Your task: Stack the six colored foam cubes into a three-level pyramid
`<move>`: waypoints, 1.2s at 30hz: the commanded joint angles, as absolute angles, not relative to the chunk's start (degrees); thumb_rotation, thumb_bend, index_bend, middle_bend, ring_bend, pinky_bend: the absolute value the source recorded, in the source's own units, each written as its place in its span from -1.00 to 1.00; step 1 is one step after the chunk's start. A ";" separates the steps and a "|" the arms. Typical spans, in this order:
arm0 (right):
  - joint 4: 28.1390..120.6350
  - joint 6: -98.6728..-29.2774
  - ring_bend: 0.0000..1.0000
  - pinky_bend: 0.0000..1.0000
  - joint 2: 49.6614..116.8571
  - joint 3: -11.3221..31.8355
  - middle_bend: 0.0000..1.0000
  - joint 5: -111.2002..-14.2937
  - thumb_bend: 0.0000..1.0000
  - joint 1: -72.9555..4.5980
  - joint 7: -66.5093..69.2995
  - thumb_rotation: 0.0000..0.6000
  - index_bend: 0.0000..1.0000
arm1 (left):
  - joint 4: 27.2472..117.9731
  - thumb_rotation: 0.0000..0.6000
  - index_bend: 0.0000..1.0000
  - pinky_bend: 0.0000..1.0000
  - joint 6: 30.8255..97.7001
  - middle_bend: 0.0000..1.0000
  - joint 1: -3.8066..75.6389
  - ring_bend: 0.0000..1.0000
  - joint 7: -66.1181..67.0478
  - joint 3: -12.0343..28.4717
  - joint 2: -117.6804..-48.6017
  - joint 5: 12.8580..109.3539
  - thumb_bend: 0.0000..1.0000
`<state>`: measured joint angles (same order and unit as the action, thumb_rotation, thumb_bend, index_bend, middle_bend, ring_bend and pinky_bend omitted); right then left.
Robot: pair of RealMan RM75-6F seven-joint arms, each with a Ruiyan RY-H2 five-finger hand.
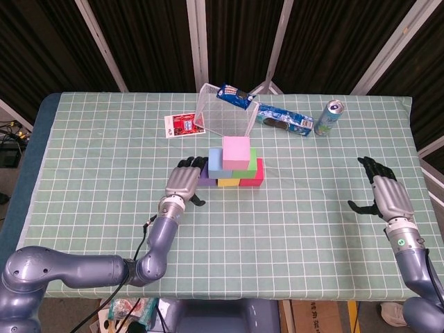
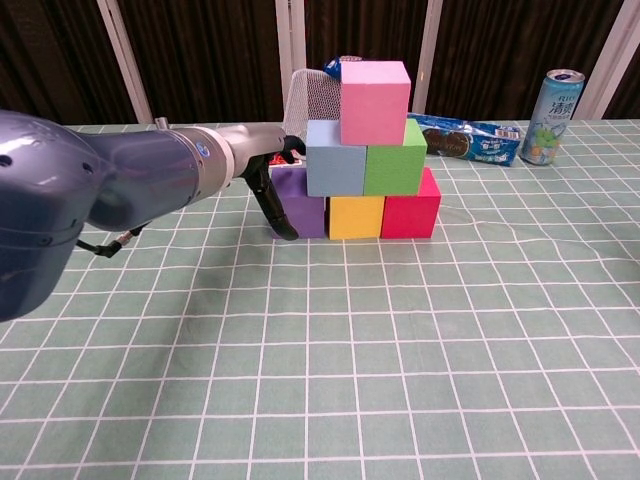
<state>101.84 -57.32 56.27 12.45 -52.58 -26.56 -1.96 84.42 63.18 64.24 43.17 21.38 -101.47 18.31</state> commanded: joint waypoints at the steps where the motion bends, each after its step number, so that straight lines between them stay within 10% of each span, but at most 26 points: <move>1: 101.79 -57.28 -1.00 -1.00 56.29 12.43 -1.00 -52.61 -0.42 -26.56 -1.95 1.00 -1.00 | 84.36 1.00 -1.00 -0.85 63.23 -0.92 64.23 -1.00 43.14 21.37 -101.51 18.38 -0.67; 36: 102.76 -57.63 -1.00 -1.00 56.44 11.97 -1.00 -53.23 -0.42 -26.63 -2.97 1.00 -1.00 | 98.21 1.00 -1.00 -0.85 69.50 -0.92 52.88 -1.00 36.70 16.69 -88.68 24.82 -0.67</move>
<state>102.77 -57.62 56.43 11.98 -53.22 -26.63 -2.97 97.86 69.28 53.34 37.07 17.03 -89.11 24.57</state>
